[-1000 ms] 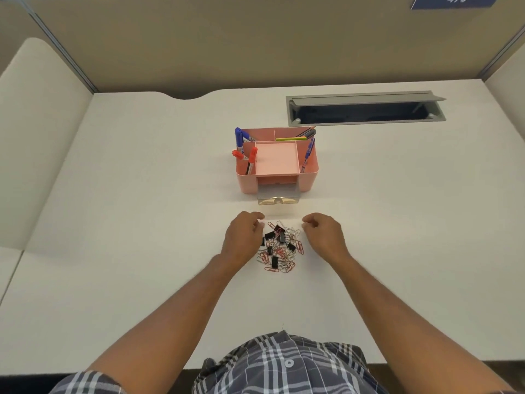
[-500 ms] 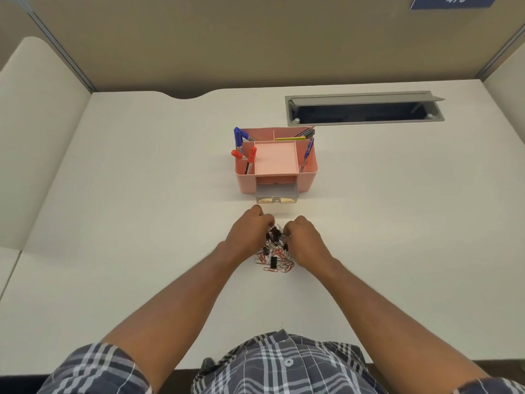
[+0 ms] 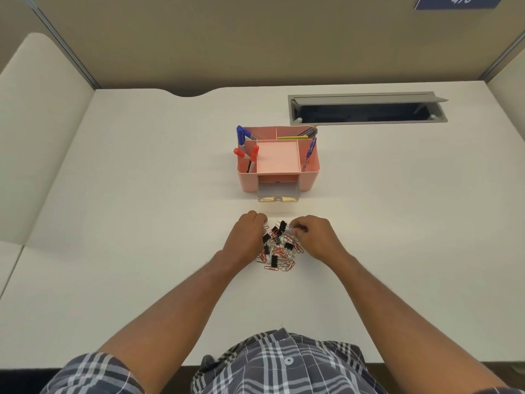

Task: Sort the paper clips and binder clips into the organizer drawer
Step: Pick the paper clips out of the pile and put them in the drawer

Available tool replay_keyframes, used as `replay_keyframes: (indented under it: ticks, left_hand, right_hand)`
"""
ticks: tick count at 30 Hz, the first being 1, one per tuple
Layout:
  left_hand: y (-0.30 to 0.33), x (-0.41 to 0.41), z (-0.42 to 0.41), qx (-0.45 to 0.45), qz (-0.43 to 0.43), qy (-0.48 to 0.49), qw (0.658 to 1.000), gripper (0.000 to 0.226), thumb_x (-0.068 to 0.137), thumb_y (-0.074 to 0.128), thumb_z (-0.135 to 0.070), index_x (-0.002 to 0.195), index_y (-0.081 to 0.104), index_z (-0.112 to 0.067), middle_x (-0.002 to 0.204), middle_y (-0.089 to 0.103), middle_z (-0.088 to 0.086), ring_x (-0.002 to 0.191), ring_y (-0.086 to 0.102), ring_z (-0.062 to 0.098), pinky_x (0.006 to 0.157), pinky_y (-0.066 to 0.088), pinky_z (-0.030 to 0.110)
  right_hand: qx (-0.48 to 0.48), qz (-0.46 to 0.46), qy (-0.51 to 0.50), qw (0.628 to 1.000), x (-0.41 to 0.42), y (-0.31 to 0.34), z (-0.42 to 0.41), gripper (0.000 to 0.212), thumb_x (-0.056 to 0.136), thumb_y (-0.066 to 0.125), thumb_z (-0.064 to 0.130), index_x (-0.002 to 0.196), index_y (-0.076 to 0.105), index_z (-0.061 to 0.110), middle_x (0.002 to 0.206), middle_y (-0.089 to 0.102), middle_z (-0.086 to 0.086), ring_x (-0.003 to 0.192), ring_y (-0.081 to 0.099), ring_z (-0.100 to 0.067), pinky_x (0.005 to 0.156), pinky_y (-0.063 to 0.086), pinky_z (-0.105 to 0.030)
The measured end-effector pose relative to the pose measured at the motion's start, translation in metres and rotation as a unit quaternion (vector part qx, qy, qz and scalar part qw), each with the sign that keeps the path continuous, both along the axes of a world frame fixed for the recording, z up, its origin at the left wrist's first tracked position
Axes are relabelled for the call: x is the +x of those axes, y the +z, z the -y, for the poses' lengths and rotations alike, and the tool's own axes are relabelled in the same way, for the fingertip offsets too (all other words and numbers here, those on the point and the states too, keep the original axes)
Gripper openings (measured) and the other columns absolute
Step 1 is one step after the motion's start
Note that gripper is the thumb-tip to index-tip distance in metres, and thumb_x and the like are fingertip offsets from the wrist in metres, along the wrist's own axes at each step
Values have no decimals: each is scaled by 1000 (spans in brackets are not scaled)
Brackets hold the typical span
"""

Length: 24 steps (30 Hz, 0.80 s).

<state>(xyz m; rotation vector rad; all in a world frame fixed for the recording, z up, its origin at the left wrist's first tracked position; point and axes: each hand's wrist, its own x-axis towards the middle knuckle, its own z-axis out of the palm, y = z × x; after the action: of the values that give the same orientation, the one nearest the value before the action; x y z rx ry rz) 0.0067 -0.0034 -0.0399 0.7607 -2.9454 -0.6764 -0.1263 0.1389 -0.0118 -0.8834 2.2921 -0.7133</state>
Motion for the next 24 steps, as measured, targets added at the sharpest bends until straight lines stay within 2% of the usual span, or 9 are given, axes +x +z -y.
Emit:
replay_keyframes:
  ticks: [2,5,8,10,13,17,19,21,24]
  left_hand:
    - [-1,0,1,-2,3,0,1000,16,89,56,-2,103,61,-8,100,57,9,92,50,28,75,43,36]
    - [0,-1,0,-1,3,6,1000,10,90,54,-2,93,61,-8,94,56,8,88,50,27,72,41,34]
    - [1,-2,-2,5,6,17,1000,12,87,54,0,91,60,-9,93,55,8,88,49,26,72,41,35]
    - [1,-3,-2,9,7,19,1000,15,84,53,3,90,60,-9,93,55,8,88,50,27,72,43,35]
    - [0,-1,-2,19,0,24,1000,18,86,54,2,98,59,-9,98,55,7,91,50,26,75,43,35]
    - [1,-2,-4,36,-13,45,998,25,90,53,-2,113,61,-10,106,57,8,98,52,26,80,45,34]
    - [8,-3,-9,78,-72,72,992,22,95,50,-7,113,63,-10,108,60,7,100,55,22,85,47,33]
    - [19,-2,-17,156,-136,96,974,20,96,52,-11,112,64,-10,108,64,3,99,58,16,86,47,27]
    - [32,-3,-29,272,-141,129,943,22,92,62,-18,113,66,-14,102,69,-5,91,62,7,80,47,18]
  right_hand:
    - [-18,35,-22,999,2,2,-1,16,89,65,17,101,75,15,96,73,0,88,63,-15,75,44,-23]
    - [-50,91,-64,993,4,5,-3,13,89,66,15,97,76,15,87,72,2,76,63,-7,66,43,-15]
    - [-52,119,-78,988,3,5,-5,16,90,63,8,98,76,14,76,68,9,64,55,2,66,41,-17]
    - [-59,131,-87,986,1,6,-7,19,90,61,5,99,75,13,76,66,11,67,55,1,70,42,-21]
    - [-82,129,-83,985,0,7,-10,19,89,62,6,100,74,17,89,70,4,79,61,-7,78,48,-22]
    - [-110,182,-117,970,1,2,-15,16,87,65,6,95,73,17,84,69,0,75,63,-11,81,56,-31]
    - [-149,236,-151,948,3,4,-14,17,88,63,0,99,71,10,85,67,-5,77,65,-15,85,59,-35]
    - [-171,281,-171,929,5,5,-12,18,88,62,-4,101,70,5,85,66,-8,79,65,-17,84,59,-35]
    - [-206,358,-206,887,9,7,-9,19,88,62,-7,104,67,1,89,63,-14,81,65,-20,78,59,-30]
